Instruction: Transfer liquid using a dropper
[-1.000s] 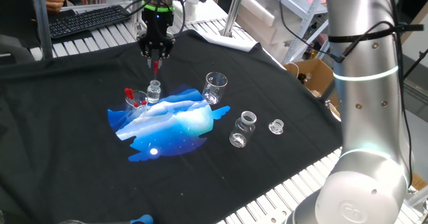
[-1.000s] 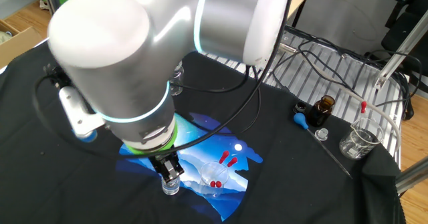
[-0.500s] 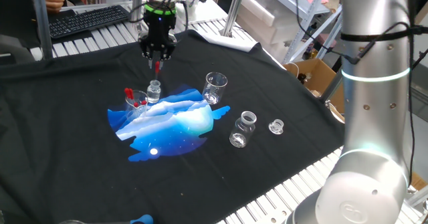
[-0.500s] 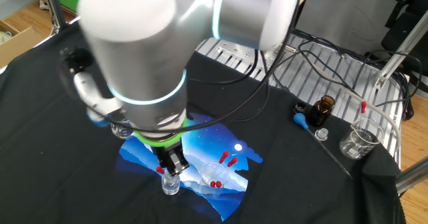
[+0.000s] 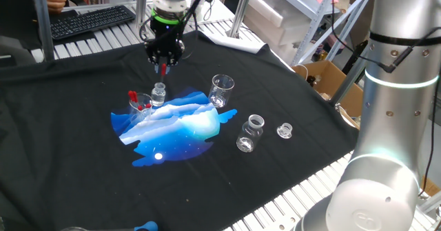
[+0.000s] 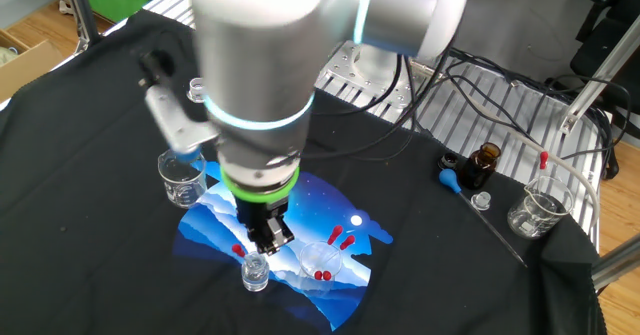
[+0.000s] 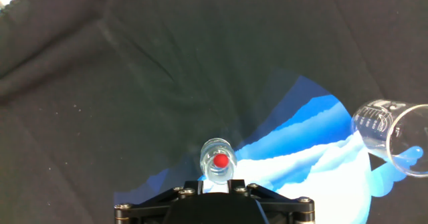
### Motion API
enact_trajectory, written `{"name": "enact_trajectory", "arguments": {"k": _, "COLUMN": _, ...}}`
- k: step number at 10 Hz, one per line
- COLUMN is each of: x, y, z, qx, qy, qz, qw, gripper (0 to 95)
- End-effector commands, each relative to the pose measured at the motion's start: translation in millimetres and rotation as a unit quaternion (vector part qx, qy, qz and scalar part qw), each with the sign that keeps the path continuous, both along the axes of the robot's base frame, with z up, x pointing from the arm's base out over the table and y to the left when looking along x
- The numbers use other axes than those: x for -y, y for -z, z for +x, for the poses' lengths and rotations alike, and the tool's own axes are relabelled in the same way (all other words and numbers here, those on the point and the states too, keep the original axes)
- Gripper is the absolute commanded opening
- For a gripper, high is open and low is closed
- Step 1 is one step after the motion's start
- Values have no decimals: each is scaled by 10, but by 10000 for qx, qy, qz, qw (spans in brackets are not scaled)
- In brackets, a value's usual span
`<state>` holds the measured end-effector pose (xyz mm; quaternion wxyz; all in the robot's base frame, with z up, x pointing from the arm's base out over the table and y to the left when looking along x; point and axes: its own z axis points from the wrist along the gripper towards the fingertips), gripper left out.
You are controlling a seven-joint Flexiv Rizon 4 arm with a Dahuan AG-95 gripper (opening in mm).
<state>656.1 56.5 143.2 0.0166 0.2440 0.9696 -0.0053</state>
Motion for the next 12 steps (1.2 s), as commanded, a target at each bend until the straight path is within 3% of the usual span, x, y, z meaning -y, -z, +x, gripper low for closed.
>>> {"name": "enact_trajectory", "arguments": {"k": 1, "x": -2, "y": 7, "z": 15, "qx": 88, "qy": 5, "qz": -38, "qw": 10000, "gripper": 190}}
{"name": "enact_trajectory", "arguments": {"k": 5, "x": 0, "y": 71, "z": 17, "qx": 303, "qy": 42, "qz": -181, "qw": 9994, "gripper": 190}}
{"name": "enact_trajectory", "arguments": {"k": 12, "x": 12, "y": 146, "z": 76, "qx": 506, "qy": 114, "qz": -286, "qw": 9982, "gripper": 190}}
